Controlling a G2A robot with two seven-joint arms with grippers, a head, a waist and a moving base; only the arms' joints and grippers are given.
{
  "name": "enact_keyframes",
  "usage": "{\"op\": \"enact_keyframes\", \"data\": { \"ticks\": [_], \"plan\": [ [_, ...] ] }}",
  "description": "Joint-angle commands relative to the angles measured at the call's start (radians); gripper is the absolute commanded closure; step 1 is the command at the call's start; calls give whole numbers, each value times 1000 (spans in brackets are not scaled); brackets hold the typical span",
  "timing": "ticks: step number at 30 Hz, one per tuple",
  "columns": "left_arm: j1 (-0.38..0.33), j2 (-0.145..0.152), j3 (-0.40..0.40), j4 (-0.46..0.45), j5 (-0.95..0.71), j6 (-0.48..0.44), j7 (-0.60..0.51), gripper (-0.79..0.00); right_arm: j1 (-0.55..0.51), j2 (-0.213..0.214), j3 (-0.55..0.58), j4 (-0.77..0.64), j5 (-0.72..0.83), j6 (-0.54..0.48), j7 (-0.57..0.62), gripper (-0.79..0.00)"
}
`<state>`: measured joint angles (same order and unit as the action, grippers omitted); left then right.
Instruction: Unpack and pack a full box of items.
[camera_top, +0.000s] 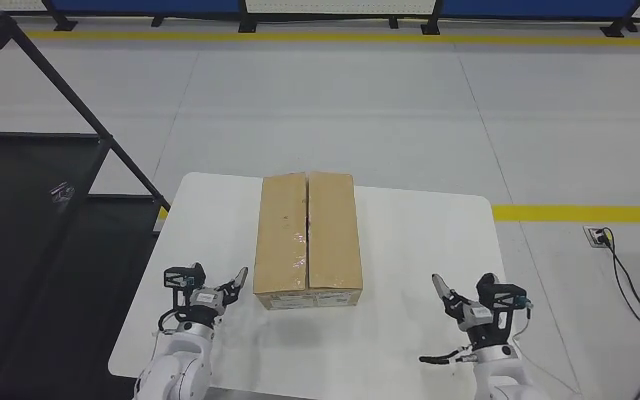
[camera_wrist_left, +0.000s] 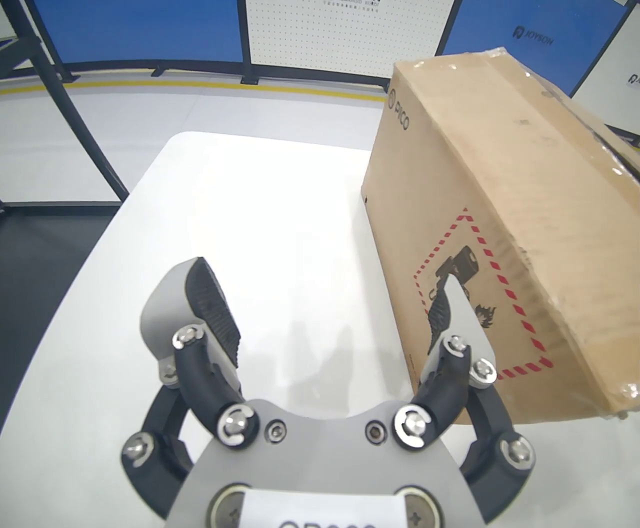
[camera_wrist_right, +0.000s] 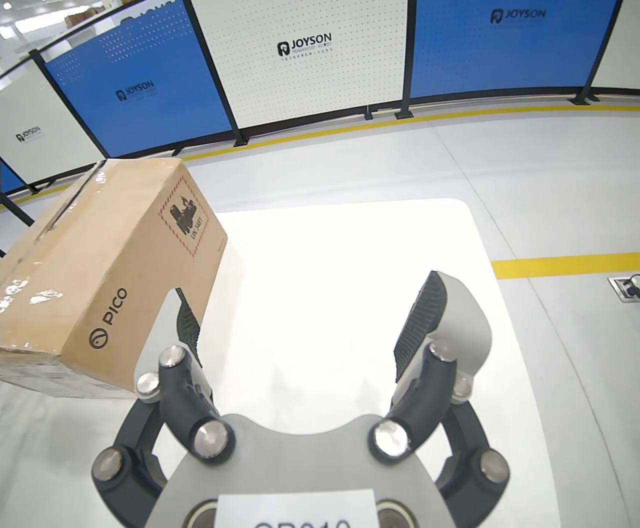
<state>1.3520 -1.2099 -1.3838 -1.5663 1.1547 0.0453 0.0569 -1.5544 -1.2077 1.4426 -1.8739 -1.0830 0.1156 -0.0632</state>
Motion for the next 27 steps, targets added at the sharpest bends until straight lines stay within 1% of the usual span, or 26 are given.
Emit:
{"op": "enact_keyframes", "data": {
  "ticks": [1, 14, 27],
  "plan": [
    [-5, -2, 12, 5, 16, 0, -4, -785, -1, -2, -6, -3, -6, -3, -5, -785],
    [-43, -18, 63, 38, 36, 4, -10, -785, -32, -7, 6, -8, -25, -22, -21, -785],
    [-54, -26, 89, 37, 67, -28, -9, -785, -39, -13, 5, -24, -47, -32, -2, -785]
  ]
}}
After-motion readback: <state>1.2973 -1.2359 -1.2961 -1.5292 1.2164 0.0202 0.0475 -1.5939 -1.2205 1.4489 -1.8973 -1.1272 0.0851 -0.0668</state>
